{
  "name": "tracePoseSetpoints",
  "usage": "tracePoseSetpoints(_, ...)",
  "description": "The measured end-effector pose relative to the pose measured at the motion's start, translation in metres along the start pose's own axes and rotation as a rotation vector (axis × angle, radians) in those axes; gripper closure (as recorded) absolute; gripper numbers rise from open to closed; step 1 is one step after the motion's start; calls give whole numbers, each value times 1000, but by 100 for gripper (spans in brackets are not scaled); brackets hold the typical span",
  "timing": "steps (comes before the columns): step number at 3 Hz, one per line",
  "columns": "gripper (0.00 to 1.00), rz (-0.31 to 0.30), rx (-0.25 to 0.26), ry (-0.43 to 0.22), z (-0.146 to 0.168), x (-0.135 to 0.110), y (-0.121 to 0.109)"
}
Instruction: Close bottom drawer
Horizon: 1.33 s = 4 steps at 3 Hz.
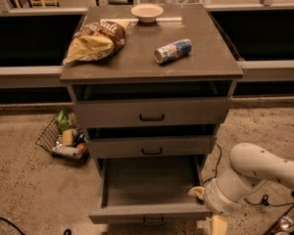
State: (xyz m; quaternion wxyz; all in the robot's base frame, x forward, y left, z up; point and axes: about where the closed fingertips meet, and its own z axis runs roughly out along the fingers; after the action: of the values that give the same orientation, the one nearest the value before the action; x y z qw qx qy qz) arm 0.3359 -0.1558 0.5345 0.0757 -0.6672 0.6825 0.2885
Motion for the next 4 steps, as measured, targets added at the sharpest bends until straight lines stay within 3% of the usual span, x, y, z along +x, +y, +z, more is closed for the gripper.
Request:
tracePoseSetpoints(3, 0, 30, -191, -104, 179, 79, -61)
tracePoseSetpoints(4, 0, 30, -191, -104, 179, 79, -61)
